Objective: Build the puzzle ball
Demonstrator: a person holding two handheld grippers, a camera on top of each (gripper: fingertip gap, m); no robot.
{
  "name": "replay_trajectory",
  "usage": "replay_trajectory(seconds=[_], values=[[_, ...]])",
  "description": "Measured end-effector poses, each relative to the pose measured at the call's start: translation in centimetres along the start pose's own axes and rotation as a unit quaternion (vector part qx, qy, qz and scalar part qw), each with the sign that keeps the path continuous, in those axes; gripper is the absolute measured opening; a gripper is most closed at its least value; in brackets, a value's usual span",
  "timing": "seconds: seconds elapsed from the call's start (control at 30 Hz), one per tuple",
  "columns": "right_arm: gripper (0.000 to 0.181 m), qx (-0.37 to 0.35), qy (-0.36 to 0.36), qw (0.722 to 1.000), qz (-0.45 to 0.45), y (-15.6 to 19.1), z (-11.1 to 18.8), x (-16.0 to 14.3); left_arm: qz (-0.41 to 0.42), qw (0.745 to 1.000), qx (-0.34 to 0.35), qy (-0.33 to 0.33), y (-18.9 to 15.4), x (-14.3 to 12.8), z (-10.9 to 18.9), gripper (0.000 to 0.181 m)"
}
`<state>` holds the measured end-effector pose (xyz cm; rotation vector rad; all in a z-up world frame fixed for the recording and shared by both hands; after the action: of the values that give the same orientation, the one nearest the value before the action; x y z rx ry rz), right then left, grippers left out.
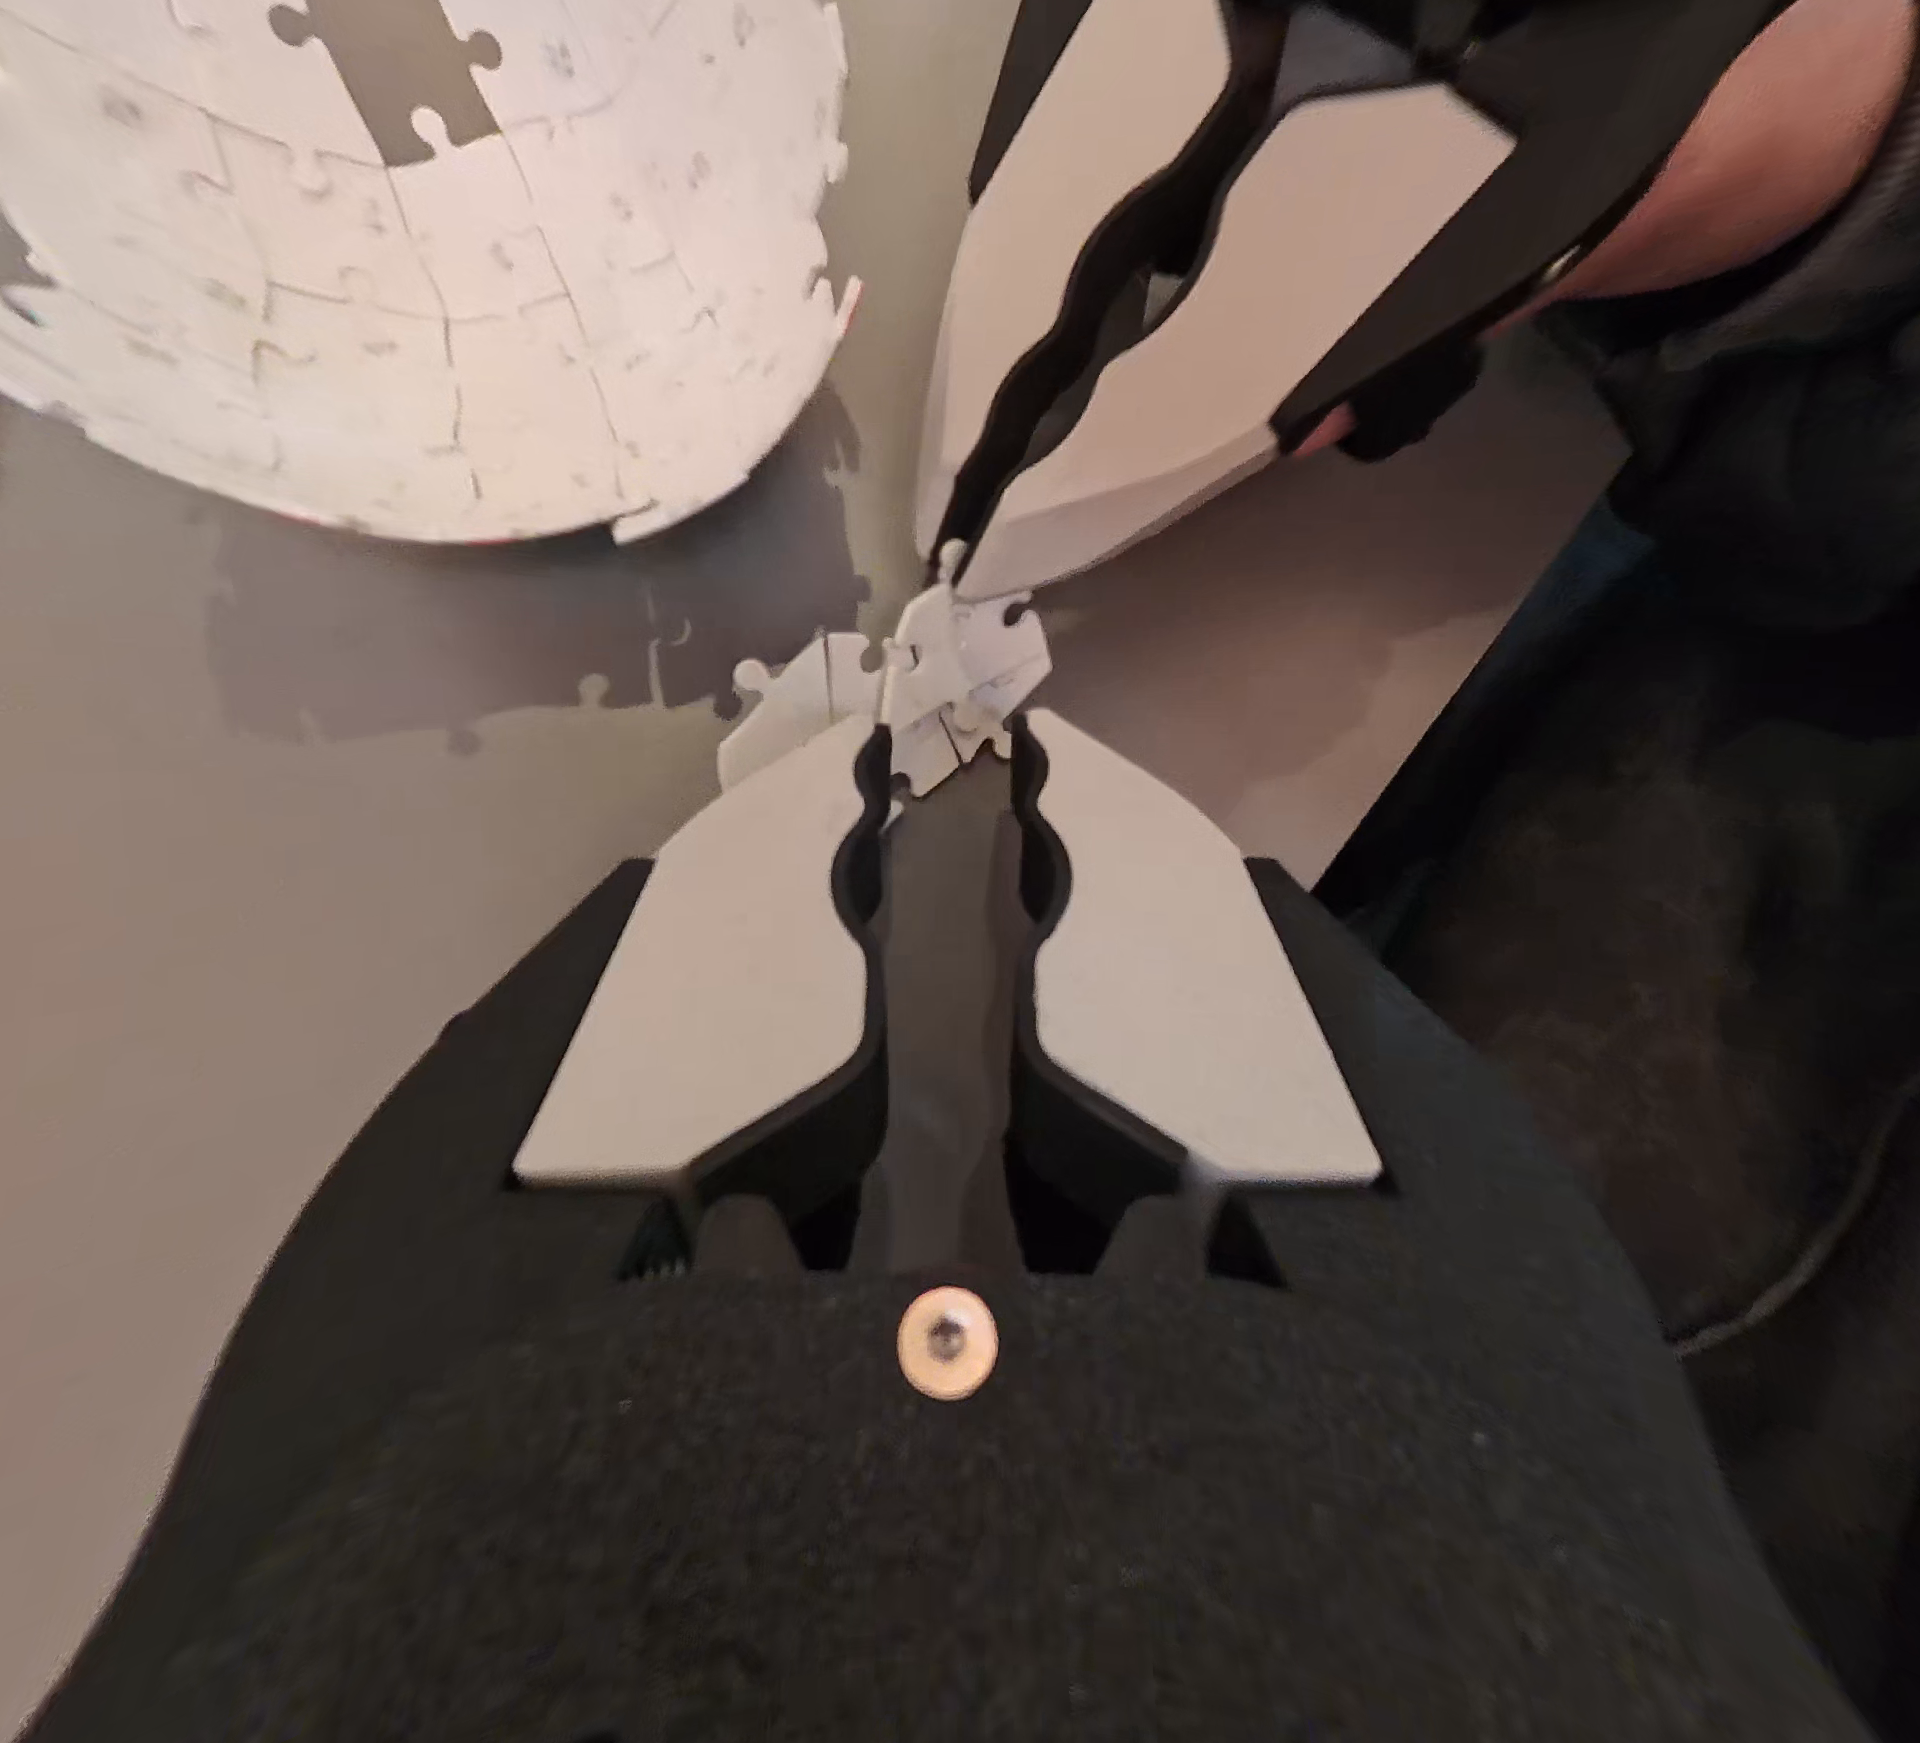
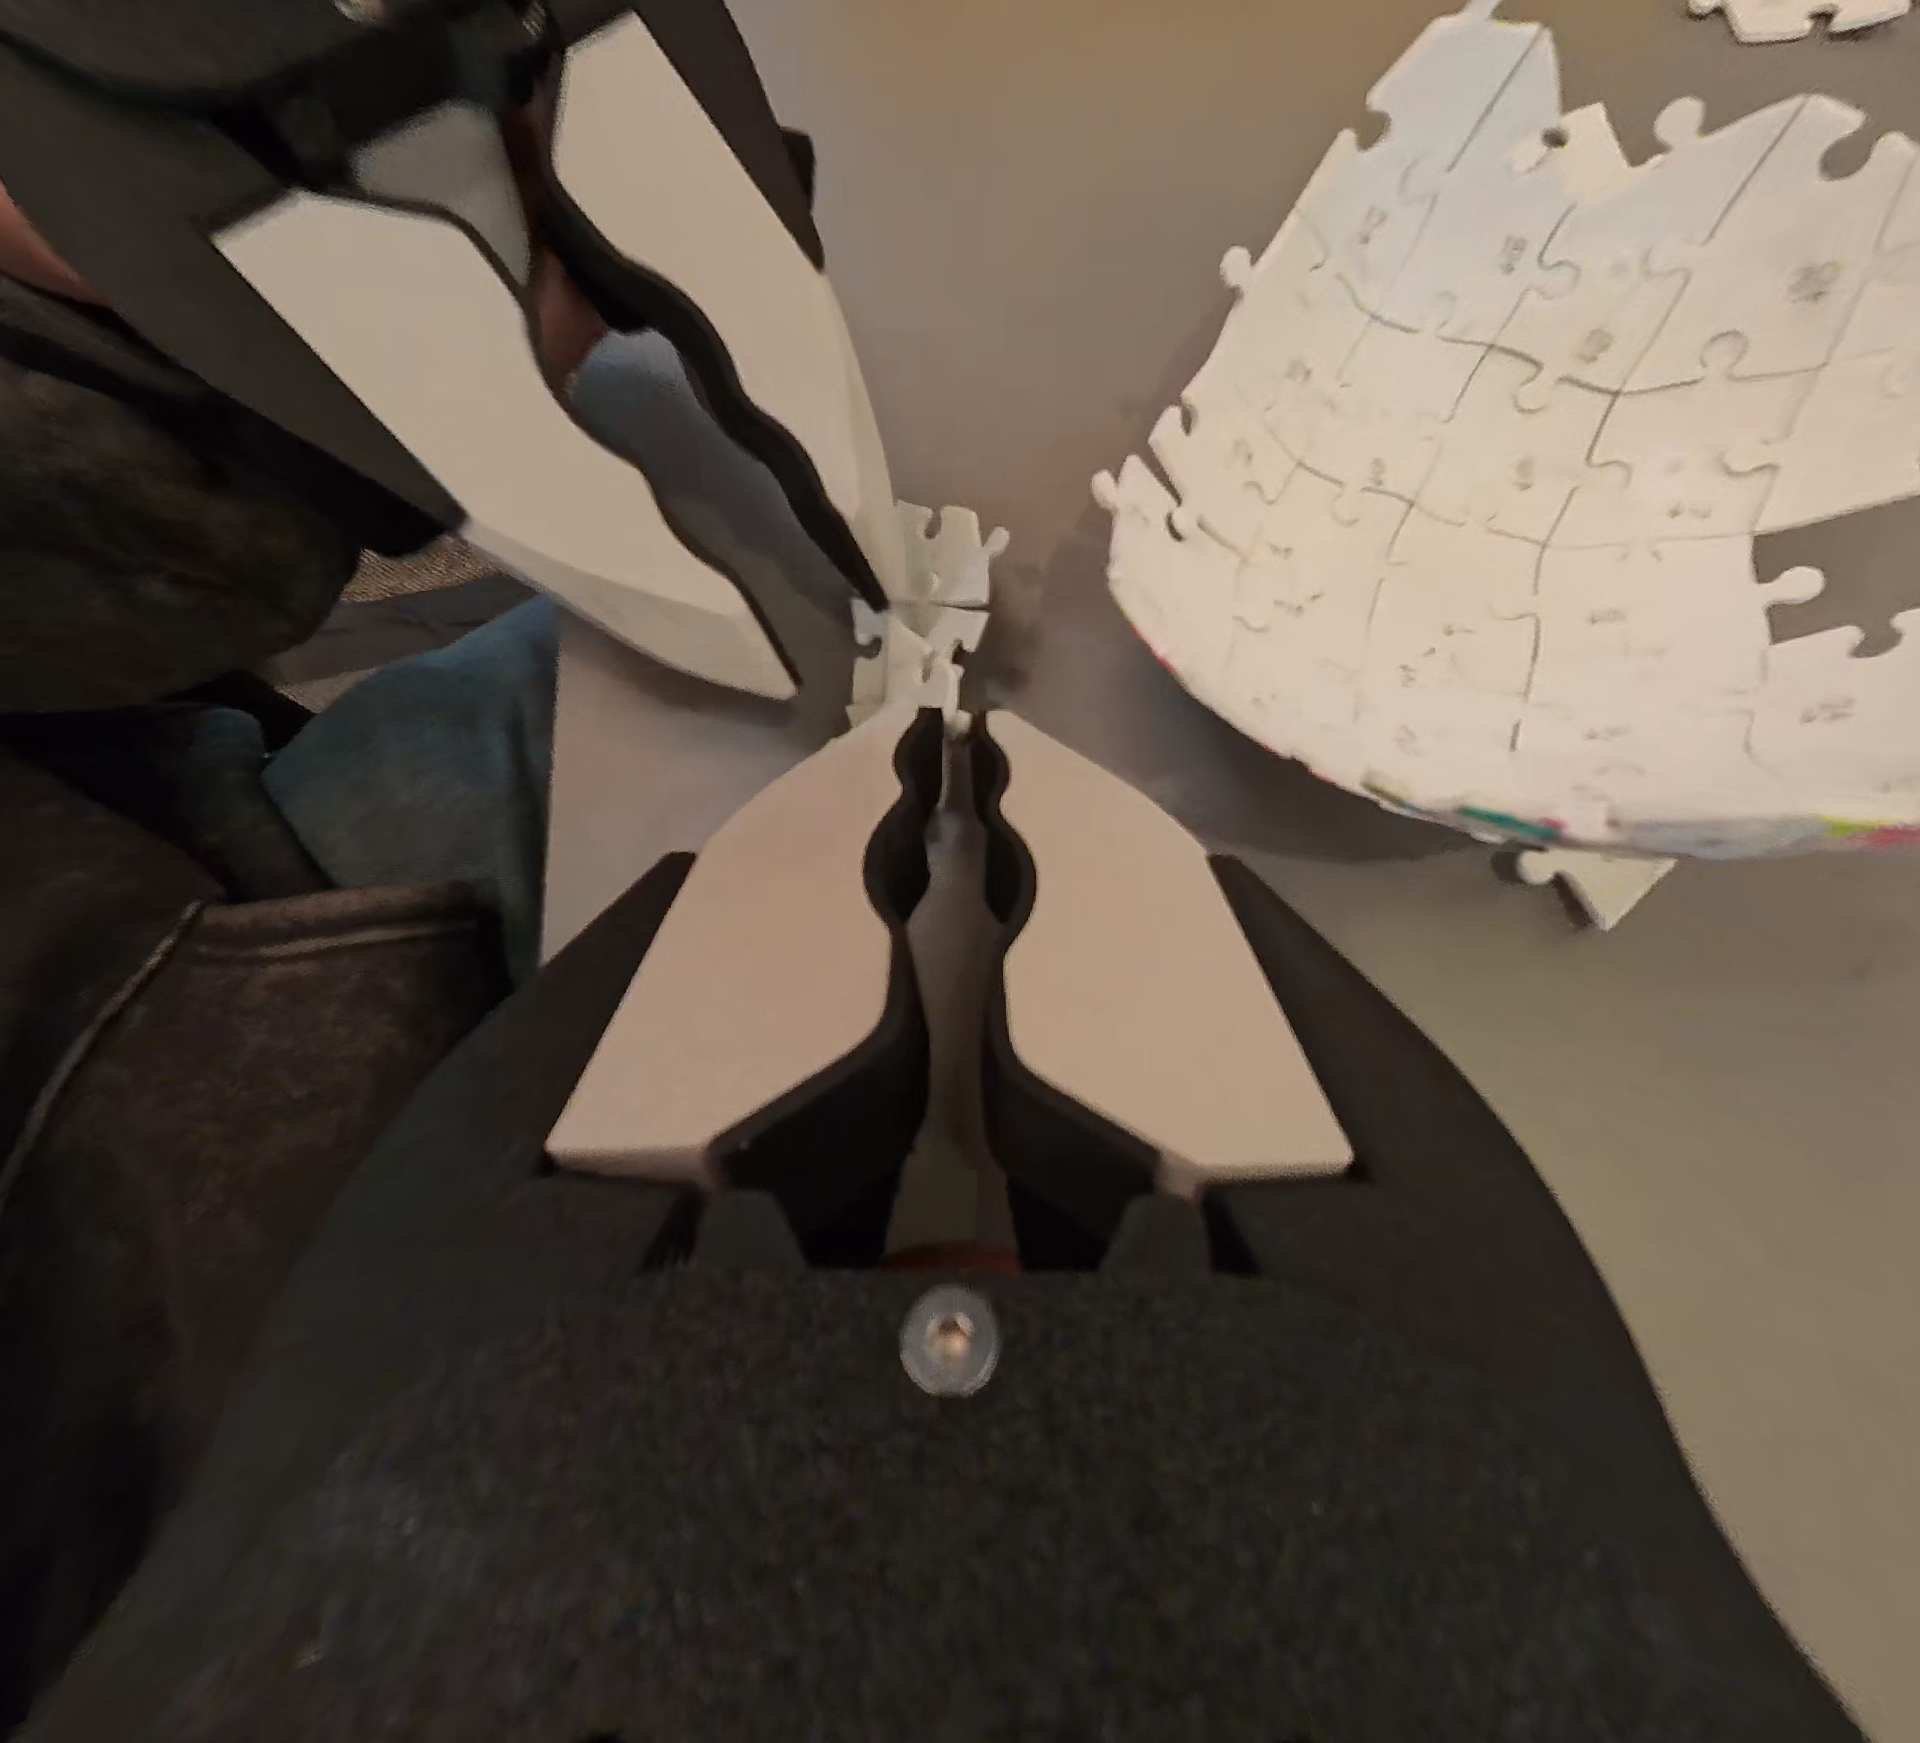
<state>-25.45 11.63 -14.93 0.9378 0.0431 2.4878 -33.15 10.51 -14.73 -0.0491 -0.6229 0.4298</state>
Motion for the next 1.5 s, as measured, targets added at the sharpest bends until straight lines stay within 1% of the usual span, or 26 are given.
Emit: replay_trajectory(seconds=[0.07,0.13,0.4,0.43,0.53,0.6,0.67,0.7,0.8,0.9,1.0,1.07,1.1,1.4,1.5], values=[[0.005,0.016,-0.019,1.000,-0.007,0.4,0.4,0.1,-0.007,1.000,0.009,0.007,-0.1,0.0,-0.3,0.020],[0.005,0.026,-0.021,0.999,-0.014,0.6,0.6,-0.1,-0.008,1.000,0.005,0.010,-0.4,0.1,-0.5,0.020],[0.005,0.038,-0.037,0.999,-0.011,1.0,0.9,-0.2,-0.013,1.000,-0.003,0.026,-0.9,0.2,-1.2,0.015],[0.005,0.037,-0.035,0.999,-0.013,0.9,0.9,-0.2,-0.013,1.000,-0.001,0.028,-0.9,0.2,-1.3,0.011],[0.005,0.024,0.001,1.000,-0.013,0.5,0.8,-1.1,-0.019,0.999,0.006,0.041,-0.8,0.0,-1.5,0.000],[0.008,0.002,0.016,1.000,-0.001,0.2,1.0,-1.7,-0.020,0.999,0.012,0.048,-0.8,-0.1,-1.6,0.000],[0.016,-0.007,0.028,1.000,0.008,0.3,1.3,-2.4,-0.021,0.998,0.013,0.049,-0.9,-0.2,-1.7,0.000],[0.021,-0.009,0.034,0.999,0.017,0.5,1.5,-2.6,-0.021,0.998,0.013,0.050,-0.9,-0.2,-1.7,0.000],[0.025,-0.026,0.028,0.997,0.067,1.6,2.0,-2.9,-0.024,0.998,0.015,0.049,-1.0,-0.2,-1.6,0.000],[0.025,-0.053,0.040,0.992,0.107,2.2,1.4,-3.0,-0.024,0.998,0.012,0.049,-1.1,-0.1,-1.7,0.001],[0.032,-0.079,0.060,0.988,0.121,1.9,0.4,-3.0,-0.025,0.998,0.011,0.051,-1.2,-0.1,-1.8,0.001],[0.031,-0.074,0.074,0.987,0.125,2.0,0.1,-3.2,-0.024,0.998,0.010,0.054,-1.2,-0.2,-1.8,0.001],[0.027,-0.073,0.074,0.987,0.125,2.0,0.1,-3.2,-0.024,0.998,0.011,0.054,-1.2,-0.2,-1.8,0.001],[0.026,-0.090,0.067,0.986,0.120,1.7,1.0,-3.3,-0.022,0.998,0.010,0.054,-1.2,-0.2,-1.9,0.001],[0.026,-0.085,0.067,0.986,0.125,1.9,1.4,-3.4,-0.020,0.998,0.005,0.054,-1.3,-0.2,-1.9,0.000]])
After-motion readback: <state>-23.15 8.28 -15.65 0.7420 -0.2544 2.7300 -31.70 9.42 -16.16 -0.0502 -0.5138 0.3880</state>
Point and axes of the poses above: each gripper's, where its closed fingertips meet, z back along the fingers, x out of its top, y = z × x across the jaws, the point moved 4 cm from there along z, back along the fingers, and after that the axes turned 13 degrees about y, right-handed, at the moved point
